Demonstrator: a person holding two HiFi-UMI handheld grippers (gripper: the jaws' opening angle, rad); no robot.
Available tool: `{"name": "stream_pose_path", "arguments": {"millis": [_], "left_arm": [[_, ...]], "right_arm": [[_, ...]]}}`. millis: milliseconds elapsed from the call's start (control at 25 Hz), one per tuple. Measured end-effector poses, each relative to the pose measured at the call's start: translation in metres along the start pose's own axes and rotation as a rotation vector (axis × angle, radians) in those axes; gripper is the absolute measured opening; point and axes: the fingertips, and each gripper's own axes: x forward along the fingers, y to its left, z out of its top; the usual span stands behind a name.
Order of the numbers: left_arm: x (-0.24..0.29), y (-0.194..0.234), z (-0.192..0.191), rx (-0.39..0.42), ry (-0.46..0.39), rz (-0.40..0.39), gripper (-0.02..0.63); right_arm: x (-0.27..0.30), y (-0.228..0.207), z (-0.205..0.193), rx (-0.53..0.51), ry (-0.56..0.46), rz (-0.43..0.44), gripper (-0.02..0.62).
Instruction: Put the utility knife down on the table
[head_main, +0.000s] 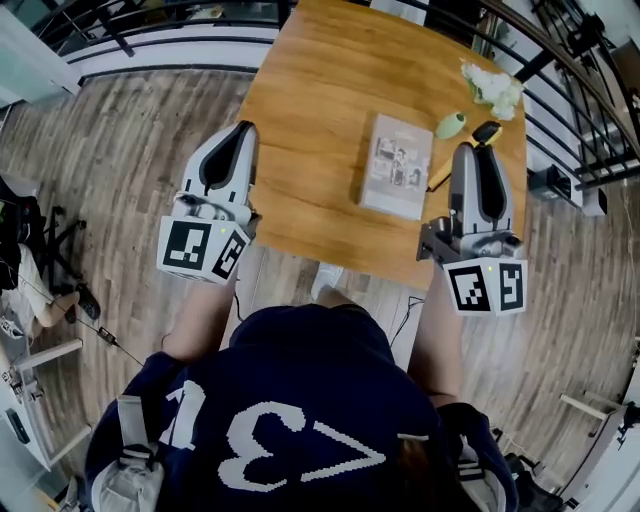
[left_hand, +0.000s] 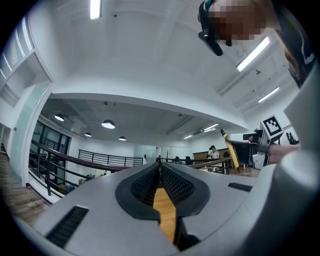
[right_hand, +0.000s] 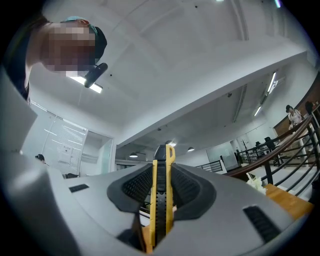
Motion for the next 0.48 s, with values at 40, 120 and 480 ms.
{"name": "stream_pose_path", "arguments": {"millis": [40, 120, 480], "left_arm": [[0.012, 0.0, 0.0, 0.004, -0.004, 0.01, 0.028], [0.033, -0.003, 0.0, 0.011, -0.009, 0.02, 0.028], [0.087, -0.007, -0.036, -0.017, 0.056, 0.034, 0.028]], "right_arm": [[0.01, -0.01, 0.0, 0.003, 0.002, 0.013, 0.124], [0.026, -0.028, -0.001, 0.008, 0.005, 0.031, 0.124], [0.058, -0.082, -0.032, 0.054, 0.078, 0.031, 0.124]]}}
